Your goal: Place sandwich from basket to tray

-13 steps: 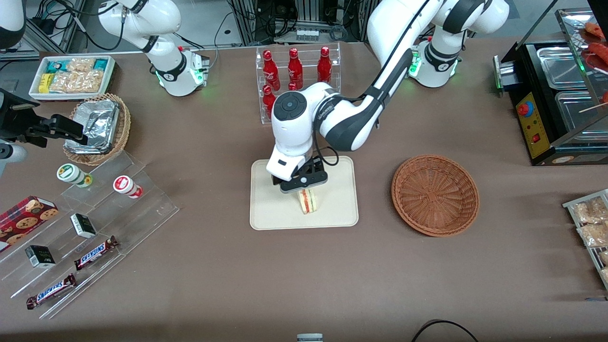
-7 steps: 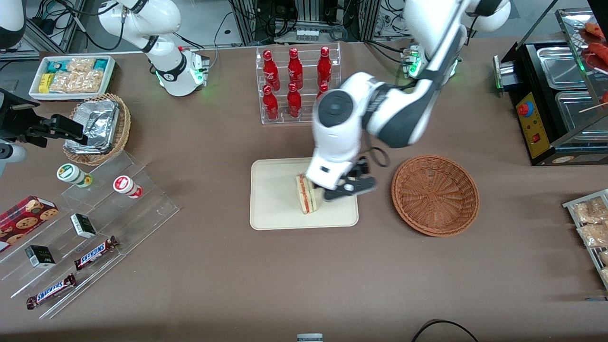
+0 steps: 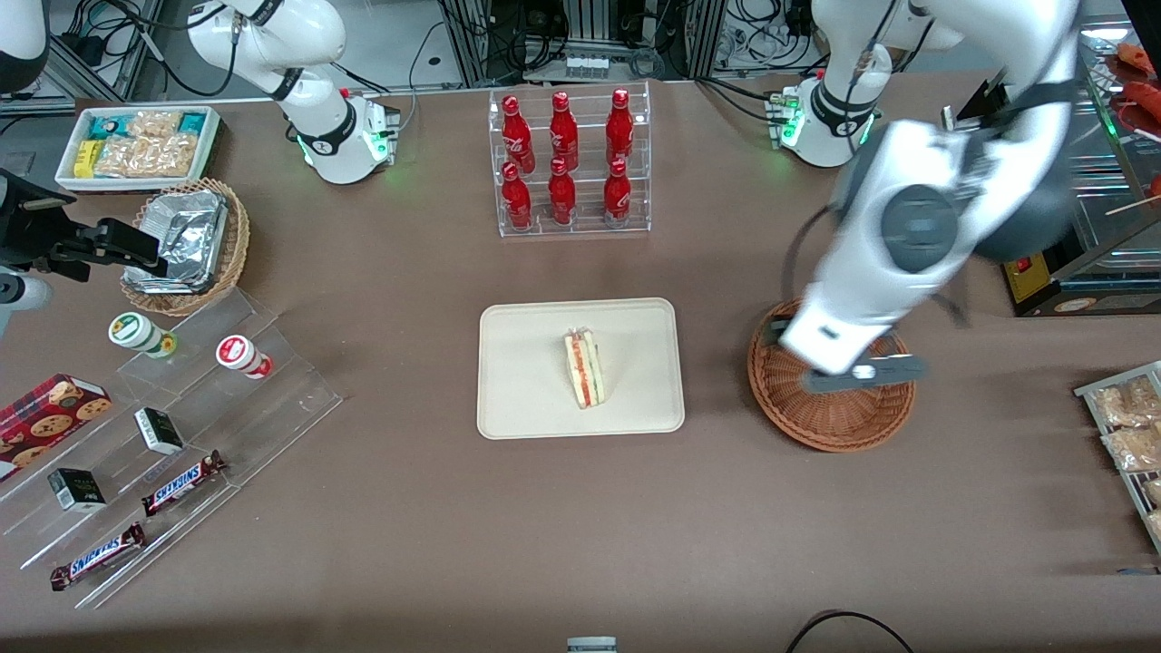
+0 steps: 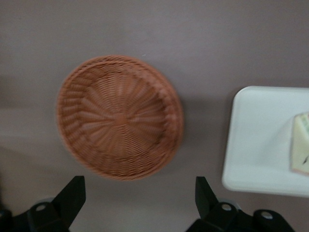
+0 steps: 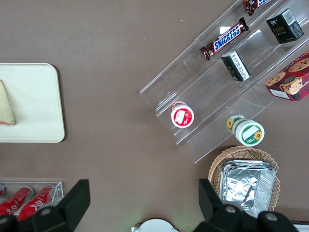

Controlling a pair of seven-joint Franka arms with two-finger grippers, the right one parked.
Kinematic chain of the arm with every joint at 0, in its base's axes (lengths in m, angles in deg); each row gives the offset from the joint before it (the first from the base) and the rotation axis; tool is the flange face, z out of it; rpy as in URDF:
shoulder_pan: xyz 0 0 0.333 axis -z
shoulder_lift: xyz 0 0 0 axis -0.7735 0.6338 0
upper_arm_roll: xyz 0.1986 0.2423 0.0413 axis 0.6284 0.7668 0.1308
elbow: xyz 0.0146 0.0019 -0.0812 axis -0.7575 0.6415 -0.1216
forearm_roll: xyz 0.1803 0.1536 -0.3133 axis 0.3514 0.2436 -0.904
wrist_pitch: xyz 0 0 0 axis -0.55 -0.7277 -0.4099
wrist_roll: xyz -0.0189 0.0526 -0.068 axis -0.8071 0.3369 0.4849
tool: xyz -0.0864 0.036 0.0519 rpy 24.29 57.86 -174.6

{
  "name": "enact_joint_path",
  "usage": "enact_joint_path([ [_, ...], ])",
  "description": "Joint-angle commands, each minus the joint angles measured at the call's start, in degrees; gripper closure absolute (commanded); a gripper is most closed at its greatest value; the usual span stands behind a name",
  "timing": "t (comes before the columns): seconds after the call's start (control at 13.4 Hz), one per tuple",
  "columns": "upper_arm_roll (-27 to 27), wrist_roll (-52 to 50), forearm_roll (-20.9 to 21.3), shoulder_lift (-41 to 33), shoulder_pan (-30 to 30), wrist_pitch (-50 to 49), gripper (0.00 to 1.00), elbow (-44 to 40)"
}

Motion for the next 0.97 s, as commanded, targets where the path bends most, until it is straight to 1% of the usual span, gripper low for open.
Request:
enact_joint_path([
  [0.0,-0.74,10.19,-0.87,-5.09,-7.54,-1.81,0.00,2.27],
  [0.15,-0.74,15.56,-0.87,-7.37,-12.38,-3.30,0.00,2.10],
  [0.3,-0.65,18.21,-0.87,-9.66,-16.34,-3.74,0.00,2.01],
  [0.52,-0.56,18.57,-0.70,-12.03,-17.32,-8.73,0.00,0.87],
  [0.74,1.19,18.57,-0.52,-13.18,-17.23,-13.22,0.00,-1.94],
  [0.89,2.07,18.48,-0.17,-14.23,-17.23,-13.33,0.00,-1.95],
])
